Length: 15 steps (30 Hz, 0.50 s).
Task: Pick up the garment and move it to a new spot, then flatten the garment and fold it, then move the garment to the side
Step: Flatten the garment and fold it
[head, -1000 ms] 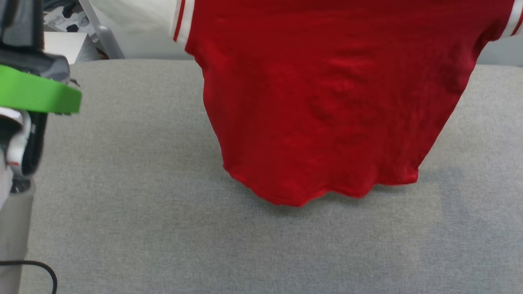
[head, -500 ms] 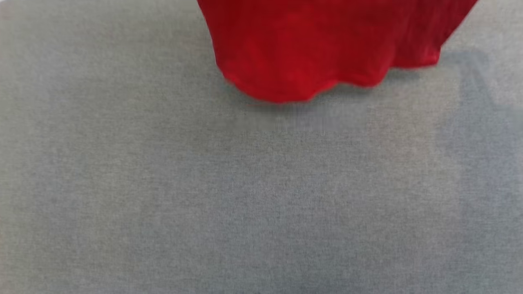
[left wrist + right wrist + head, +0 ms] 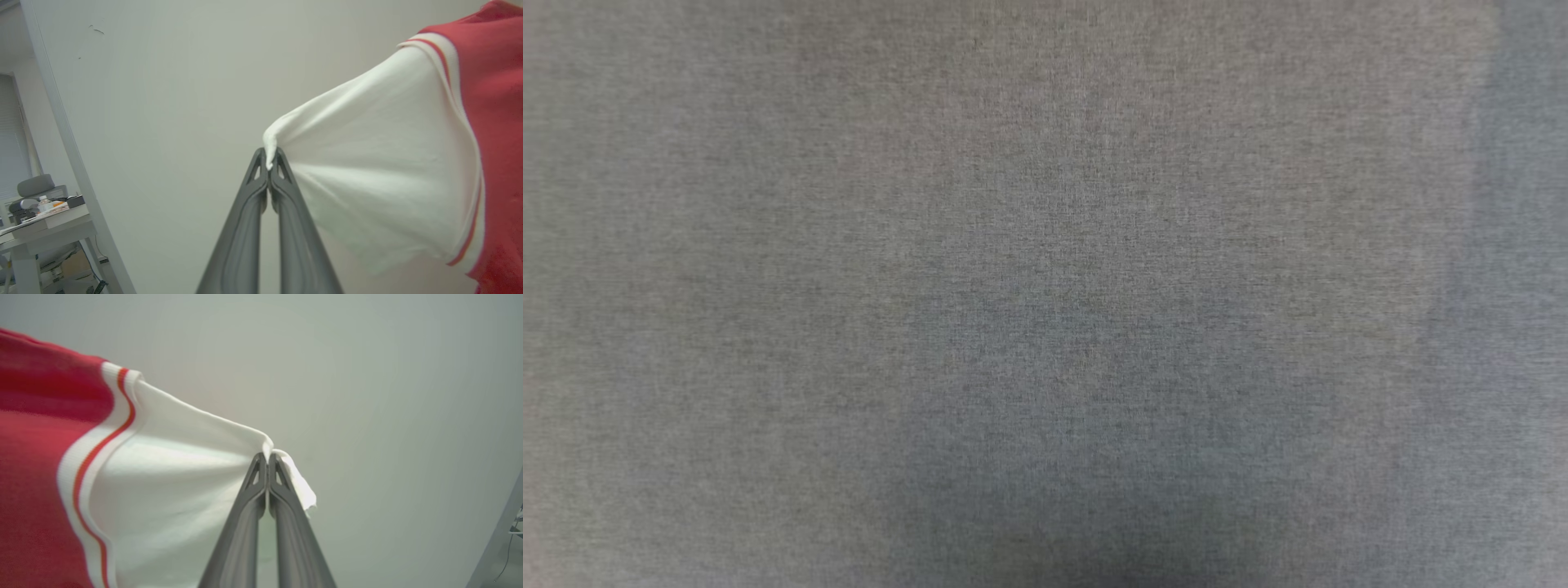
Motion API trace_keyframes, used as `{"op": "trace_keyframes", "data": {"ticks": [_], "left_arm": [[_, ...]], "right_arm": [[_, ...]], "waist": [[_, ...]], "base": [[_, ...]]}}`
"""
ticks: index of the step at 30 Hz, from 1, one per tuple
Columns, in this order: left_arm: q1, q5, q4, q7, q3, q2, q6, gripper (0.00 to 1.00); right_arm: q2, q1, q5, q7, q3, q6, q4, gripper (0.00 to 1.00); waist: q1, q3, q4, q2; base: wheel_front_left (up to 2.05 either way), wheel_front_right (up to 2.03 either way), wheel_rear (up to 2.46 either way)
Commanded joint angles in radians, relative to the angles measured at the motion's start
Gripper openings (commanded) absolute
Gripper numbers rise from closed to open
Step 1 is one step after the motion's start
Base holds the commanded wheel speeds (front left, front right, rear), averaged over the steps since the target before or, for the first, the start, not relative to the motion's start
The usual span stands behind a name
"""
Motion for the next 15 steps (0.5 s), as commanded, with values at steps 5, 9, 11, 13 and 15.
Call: {"op": "trace_keyframes", "data": {"ticks": [5,9,11,13,15], "left_arm": [[-0.016,-0.034,0.102,-0.042,-0.035,-0.035,0.003,0.0],[0.061,-0.069,0.121,-0.048,-0.05,-0.052,0.002,0.0],[0.12,-0.079,0.107,-0.048,-0.055,-0.059,0.002,0.0],[0.265,-0.106,0.074,-0.048,-0.039,-0.084,0.002,0.0],[0.345,-0.121,0.059,-0.048,-0.037,-0.099,0.002,0.0]], "right_arm": [[0.033,-0.025,-0.032,-0.082,-0.001,-0.002,0.104,0.0],[0.041,0.027,-0.027,-0.119,0.007,-0.002,0.161,0.0],[0.039,0.065,-0.018,-0.128,0.017,-0.002,0.183,0.0],[0.035,0.162,0.021,-0.154,0.038,-0.002,0.212,0.0],[0.029,0.223,0.042,-0.163,0.058,-0.002,0.218,0.0]], "waist": [[-0.0002,0.087,0.0,0.0],[-0.0002,0.083,0.009,0.0],[-0.0002,0.075,0.015,0.0],[-0.0002,0.039,0.024,0.0],[-0.0002,0.014,0.026,0.0]], "base": [[0.0,0.0,0.0],[0.0,0.0,0.0],[0.0,0.0,0.0],[0.0,0.0,0.0],[0.0,0.0,0.0]]}}
